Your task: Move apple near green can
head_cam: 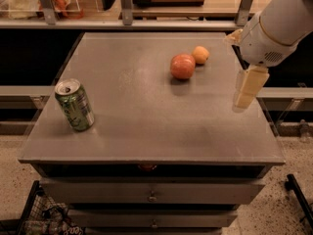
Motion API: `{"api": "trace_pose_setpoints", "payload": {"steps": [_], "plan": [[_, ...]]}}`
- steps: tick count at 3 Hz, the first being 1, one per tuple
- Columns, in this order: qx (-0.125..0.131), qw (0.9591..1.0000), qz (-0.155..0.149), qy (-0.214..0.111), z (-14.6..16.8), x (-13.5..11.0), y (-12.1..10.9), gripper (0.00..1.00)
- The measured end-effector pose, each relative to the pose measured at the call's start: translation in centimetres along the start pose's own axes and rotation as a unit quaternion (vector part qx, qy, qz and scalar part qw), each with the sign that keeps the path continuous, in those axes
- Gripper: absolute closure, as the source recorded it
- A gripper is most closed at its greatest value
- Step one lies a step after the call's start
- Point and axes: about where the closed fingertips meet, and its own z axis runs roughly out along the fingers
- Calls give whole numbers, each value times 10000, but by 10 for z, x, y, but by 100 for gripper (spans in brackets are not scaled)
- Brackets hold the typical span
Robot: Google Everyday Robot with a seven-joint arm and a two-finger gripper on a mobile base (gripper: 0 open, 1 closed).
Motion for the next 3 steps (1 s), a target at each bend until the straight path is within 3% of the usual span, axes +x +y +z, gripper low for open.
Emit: {"api": "trace_pose_setpoints", "payload": {"steps": [1, 2, 3], "plan": [[349, 9989, -249, -213, 22, 2, -34, 0], [494, 9966, -458, -481, 41, -5, -69, 0], [519, 9963, -463, -498, 41, -5, -73, 0]]}}
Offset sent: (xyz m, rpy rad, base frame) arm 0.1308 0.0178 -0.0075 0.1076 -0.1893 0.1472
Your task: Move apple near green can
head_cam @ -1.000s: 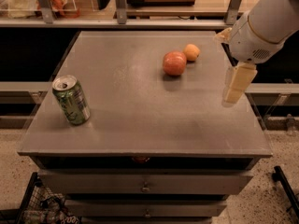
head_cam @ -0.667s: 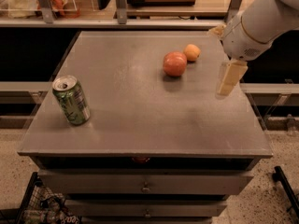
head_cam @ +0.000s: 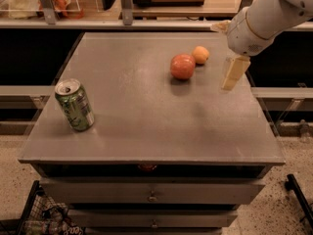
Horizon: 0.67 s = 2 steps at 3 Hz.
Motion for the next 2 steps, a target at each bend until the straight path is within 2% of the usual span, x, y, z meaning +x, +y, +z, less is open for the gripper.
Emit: {"api": "trace_pose_setpoints", "payload": {"steps": [1, 2], "plan": [[98, 9999, -16, -119, 3, -2, -5, 0], [97, 9990, -269, -356, 24, -14, -23, 0]]}}
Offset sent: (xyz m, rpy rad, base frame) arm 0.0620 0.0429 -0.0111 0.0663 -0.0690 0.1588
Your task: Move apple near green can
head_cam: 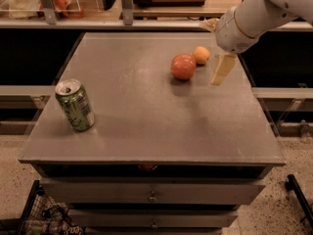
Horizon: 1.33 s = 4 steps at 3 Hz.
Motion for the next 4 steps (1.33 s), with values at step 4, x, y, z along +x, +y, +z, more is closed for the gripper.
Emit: {"api": "trace_pose_setpoints", "payload": {"steps": [4], "plan": [[-482, 9974, -290, -443, 73, -17, -18, 19]]}}
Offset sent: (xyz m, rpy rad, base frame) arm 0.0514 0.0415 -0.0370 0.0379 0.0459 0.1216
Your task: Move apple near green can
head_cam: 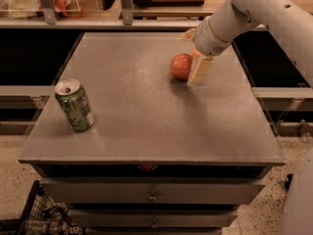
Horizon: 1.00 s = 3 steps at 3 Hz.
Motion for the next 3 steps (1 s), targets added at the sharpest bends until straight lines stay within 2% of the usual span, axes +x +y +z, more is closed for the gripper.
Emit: {"api": "trace_pose_setpoints", "payload": {"steps": [1, 3], "plan": [[-32, 10000, -59, -41, 1, -5, -1, 40], [12, 9998, -160, -116, -8, -18, -6, 88]]}}
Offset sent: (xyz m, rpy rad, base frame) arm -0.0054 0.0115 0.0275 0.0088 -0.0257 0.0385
